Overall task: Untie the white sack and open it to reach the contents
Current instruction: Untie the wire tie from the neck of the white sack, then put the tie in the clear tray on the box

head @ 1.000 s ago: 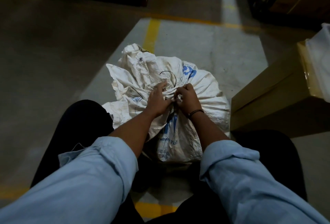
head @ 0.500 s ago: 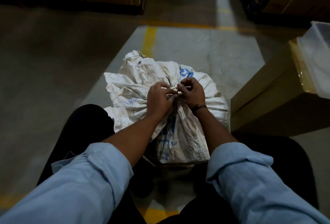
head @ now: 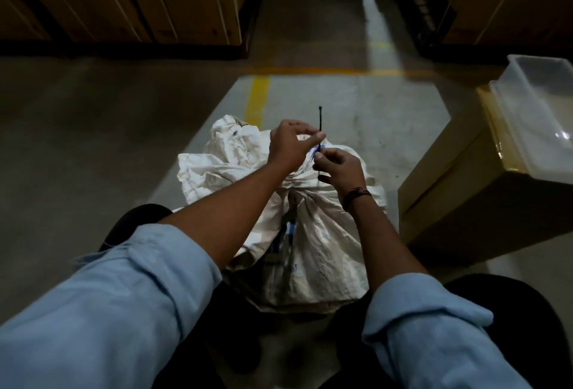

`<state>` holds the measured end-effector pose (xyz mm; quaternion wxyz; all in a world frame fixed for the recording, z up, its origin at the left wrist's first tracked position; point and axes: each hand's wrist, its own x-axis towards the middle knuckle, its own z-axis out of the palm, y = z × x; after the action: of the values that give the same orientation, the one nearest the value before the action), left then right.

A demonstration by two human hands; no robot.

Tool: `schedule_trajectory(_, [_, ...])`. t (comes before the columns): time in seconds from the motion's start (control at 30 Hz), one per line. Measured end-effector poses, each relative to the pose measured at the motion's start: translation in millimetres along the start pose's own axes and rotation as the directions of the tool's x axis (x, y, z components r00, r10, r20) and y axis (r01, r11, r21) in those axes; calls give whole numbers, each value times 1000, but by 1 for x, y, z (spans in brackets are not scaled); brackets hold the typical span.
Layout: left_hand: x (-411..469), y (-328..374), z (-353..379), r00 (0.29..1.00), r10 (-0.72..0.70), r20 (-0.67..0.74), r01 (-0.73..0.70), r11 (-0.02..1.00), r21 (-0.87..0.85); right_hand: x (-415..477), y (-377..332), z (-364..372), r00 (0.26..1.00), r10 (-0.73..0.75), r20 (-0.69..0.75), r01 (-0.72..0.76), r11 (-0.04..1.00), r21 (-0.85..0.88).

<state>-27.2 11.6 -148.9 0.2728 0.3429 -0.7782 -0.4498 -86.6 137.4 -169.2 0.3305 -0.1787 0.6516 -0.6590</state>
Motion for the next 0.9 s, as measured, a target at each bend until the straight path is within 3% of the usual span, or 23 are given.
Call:
schedule_trajectory(0.17, [34,57,21,999,-51,-19,47,986,-160,1,-34,-35,981,-90,-171,94,995,15])
schedule_trajectory(0.23, [46,75,29,998,-55,-15,51,973,-225,2,-53,-54,955,-165,-246,151,986,-74])
schedule_trajectory(0.33, [63,113,50,999,-35,32,44,924,-379,5,-89,-95,873,-355,-335,239,909,-341])
schedule_trajectory(0.47, [77,171,80,973,19,230,76,915,-396,3,-141,-150,727,-500,-471,234,825,-514])
schedule_trajectory(0.57, [75,211,111,900,91,425,65,939,-337,3,-161,-192,523,-544,-657,131,812,-569])
schedule_trajectory(0.7, [52,244,165,835,241,494,-158,966,-205,6,-162,-250,203,-539,-818,-185,799,-572])
schedule_trajectory(0.77, [38,247,191,787,320,527,-299,946,-128,5,-161,-272,134,-529,-838,-306,782,-542])
schedule_trajectory(0.9, [25,237,234,759,350,549,-435,900,28,6,-147,-299,127,-506,-853,-422,751,-508])
